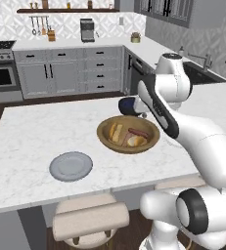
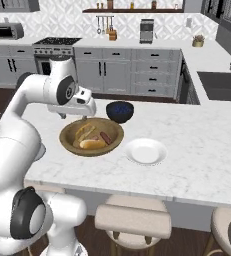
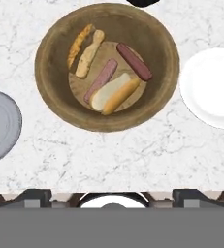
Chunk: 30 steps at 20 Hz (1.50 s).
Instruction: Place one bun and one sausage from the bowl on each plate.
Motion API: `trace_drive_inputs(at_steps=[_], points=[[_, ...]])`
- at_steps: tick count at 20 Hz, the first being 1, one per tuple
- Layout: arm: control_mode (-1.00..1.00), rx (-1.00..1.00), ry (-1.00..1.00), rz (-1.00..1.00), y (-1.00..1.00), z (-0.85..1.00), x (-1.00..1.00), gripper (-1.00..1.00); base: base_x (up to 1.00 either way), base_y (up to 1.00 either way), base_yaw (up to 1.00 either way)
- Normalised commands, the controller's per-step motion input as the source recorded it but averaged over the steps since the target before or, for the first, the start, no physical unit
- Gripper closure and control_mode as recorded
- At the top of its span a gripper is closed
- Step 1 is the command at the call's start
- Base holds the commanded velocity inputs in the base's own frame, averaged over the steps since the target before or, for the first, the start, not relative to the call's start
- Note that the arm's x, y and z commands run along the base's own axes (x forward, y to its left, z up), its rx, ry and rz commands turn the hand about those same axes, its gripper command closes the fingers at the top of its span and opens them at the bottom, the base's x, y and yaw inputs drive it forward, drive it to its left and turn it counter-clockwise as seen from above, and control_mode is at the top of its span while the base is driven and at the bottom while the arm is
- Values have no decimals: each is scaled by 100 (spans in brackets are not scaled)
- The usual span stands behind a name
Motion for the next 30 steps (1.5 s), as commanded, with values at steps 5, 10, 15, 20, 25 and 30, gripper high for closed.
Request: trace_drive_inputs(at_steps=[5, 10, 15, 20, 25, 30], points=[[-100, 9, 38, 0, -4, -53, 100, -100, 0, 0, 0], [-100, 7, 46, -10, 4, -94, 100, -100, 0, 0, 0], [-100, -8, 10, -13, 5, -97, 84, -100, 0, 0, 0], [-100, -1, 4, -13, -1, -85, 52, -100, 0, 0, 0], [-100, -2, 5, -3, 0, -63, -20, -100, 0, 0, 0], [-100, 0, 7, -2, 0, -30, -39, -100, 0, 0, 0]])
